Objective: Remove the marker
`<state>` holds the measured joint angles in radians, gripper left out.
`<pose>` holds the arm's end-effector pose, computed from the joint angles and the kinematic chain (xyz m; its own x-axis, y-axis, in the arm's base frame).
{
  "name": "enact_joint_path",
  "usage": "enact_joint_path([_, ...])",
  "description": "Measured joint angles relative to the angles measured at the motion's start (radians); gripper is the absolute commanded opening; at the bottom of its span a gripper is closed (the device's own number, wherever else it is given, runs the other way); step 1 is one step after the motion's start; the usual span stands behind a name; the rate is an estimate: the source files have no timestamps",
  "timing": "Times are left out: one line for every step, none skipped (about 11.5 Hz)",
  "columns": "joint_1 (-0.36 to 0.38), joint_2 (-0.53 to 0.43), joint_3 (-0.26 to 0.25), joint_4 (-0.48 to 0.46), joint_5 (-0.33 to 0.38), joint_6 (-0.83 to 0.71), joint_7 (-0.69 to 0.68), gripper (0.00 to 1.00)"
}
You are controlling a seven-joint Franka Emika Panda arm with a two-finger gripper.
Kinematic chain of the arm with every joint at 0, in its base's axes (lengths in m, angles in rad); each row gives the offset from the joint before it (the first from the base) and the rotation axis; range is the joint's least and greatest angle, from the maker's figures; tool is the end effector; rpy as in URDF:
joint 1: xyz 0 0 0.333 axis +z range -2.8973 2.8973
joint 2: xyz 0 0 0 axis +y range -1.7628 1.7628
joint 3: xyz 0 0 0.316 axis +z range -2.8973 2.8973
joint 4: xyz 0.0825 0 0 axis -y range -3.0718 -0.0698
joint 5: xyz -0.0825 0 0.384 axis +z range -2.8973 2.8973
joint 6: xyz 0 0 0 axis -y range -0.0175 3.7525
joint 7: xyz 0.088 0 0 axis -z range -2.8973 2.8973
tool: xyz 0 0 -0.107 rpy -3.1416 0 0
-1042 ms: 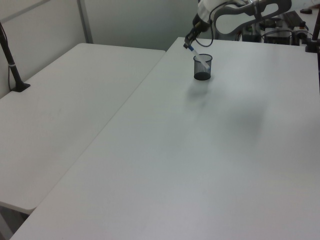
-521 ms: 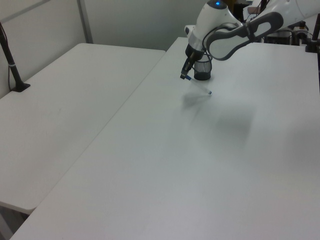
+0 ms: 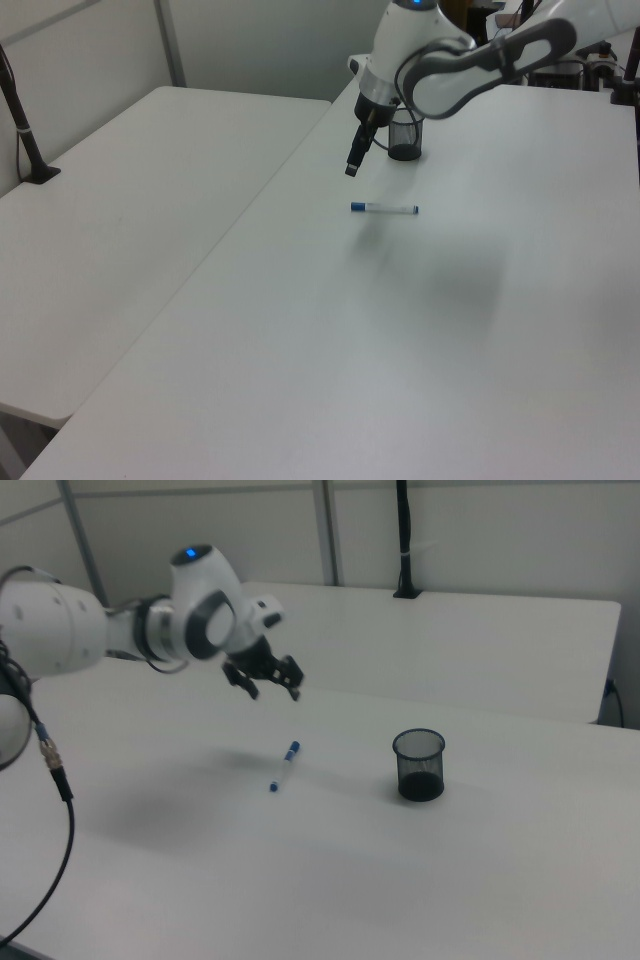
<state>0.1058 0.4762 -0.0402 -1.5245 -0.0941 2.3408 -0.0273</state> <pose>0.7185 0.0506 0.4198 0.9307 0.1642 0.3269 0.1341 -0.9845 0.1127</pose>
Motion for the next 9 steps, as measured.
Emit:
enact_joint_path([0.025, -0.047, 0.000, 0.006, 0.000, -0.091, 0.026, 1.00])
enact_joint_path([0.037, -0.089, 0.000, 0.009, 0.000, -0.171, 0.042, 1.00])
enact_joint_path([0.045, -0.149, 0.000, 0.010, 0.000, -0.279, 0.051, 1.00])
enact_joint_path([0.045, -0.211, 0.000, 0.010, 0.000, -0.393, 0.052, 1.00])
enact_joint_path([0.043, -0.265, -0.002, 0.008, 0.001, -0.493, 0.052, 1.00])
enact_joint_path([0.041, -0.312, -0.006, 0.006, 0.002, -0.571, 0.052, 1.00])
enact_joint_path([0.039, -0.342, -0.010, 0.003, 0.007, -0.614, 0.052, 1.00])
enact_joint_path([0.034, -0.373, -0.015, -0.001, 0.017, -0.656, 0.053, 1.00])
enact_joint_path([0.022, -0.396, -0.016, -0.007, 0.025, -0.681, 0.053, 1.00])
